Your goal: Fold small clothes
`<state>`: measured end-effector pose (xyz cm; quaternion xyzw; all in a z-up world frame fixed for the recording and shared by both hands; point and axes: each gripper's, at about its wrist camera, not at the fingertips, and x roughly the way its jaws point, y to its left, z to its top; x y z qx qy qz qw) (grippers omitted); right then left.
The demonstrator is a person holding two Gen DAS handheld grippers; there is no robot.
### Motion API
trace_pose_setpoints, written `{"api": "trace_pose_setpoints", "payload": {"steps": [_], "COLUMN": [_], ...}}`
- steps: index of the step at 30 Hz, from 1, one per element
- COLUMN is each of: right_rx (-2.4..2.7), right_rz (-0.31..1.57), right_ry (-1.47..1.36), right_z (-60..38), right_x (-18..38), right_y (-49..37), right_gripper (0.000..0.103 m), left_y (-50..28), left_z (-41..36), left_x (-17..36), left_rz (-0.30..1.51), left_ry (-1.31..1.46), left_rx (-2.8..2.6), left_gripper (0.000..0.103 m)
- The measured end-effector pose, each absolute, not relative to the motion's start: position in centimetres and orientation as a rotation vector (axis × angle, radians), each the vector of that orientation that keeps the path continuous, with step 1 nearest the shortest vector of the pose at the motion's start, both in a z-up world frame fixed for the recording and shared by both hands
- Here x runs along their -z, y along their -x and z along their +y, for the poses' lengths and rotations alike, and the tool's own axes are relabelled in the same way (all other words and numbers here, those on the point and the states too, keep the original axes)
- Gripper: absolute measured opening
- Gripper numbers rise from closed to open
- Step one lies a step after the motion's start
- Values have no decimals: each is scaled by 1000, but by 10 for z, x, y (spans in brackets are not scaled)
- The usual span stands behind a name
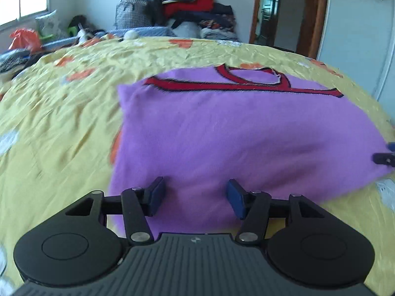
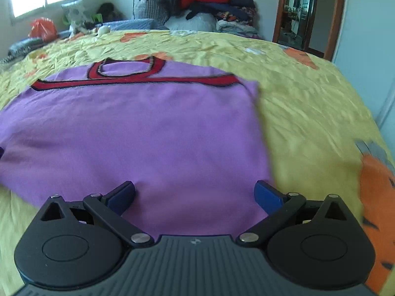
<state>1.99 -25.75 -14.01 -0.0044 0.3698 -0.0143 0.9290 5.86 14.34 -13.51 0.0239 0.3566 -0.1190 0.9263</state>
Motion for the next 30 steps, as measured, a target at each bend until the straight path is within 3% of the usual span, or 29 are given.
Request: {"api": "trace_pose_setpoints", "payload": {"steps": [8,10,12,14,20,22,26,30], "right_rx": [-13,-54,-98,-135,-87,-74,-24,-42], "right_rz": [658,656,644,682,724,745,826,765], "right_ry": [-73,-80,-70,-47,48,84,122,138], "right_z": [-273,-264,-251,-236,-219,-225,-218,-203], "right_x": [108,106,108,116,132,137,125,111], "right_y": [18,5,-12,-36,-84,-87,-91,-118], "right_gripper": [103,103,103,103,103,103,103,103], "left_y": [-35,-41,-56,-75,-164,-187,-201,-204], "left_z": [158,152,140,124,94,100,103,101], "left_x": [113,104,99,97,118,126,126,127], "left_rz": [752,717,708,680,742,765,795,800], "left_ry": [-71,-43,7,13,-54,-36,-2,-8], "left_rx": [194,203,236,270,163,133,129,120], "left_gripper": [62,67,68,77,77,82,87,89]}}
